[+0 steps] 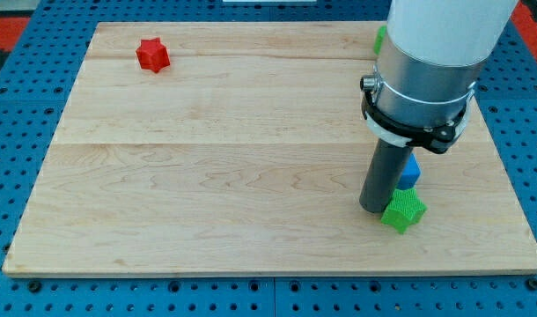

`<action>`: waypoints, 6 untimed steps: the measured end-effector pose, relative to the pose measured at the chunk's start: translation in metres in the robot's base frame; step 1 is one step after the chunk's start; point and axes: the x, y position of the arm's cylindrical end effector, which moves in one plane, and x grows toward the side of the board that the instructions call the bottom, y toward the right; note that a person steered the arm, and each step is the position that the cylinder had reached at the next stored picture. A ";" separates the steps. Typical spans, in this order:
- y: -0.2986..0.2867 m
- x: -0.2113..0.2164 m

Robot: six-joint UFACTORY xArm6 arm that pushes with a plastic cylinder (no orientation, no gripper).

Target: Push the red star to the top left of the green circle

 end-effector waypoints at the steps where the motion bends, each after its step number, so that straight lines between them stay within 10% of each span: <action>1: 0.002 0.020; 4: 0.010 0.020; 6: -0.090 0.016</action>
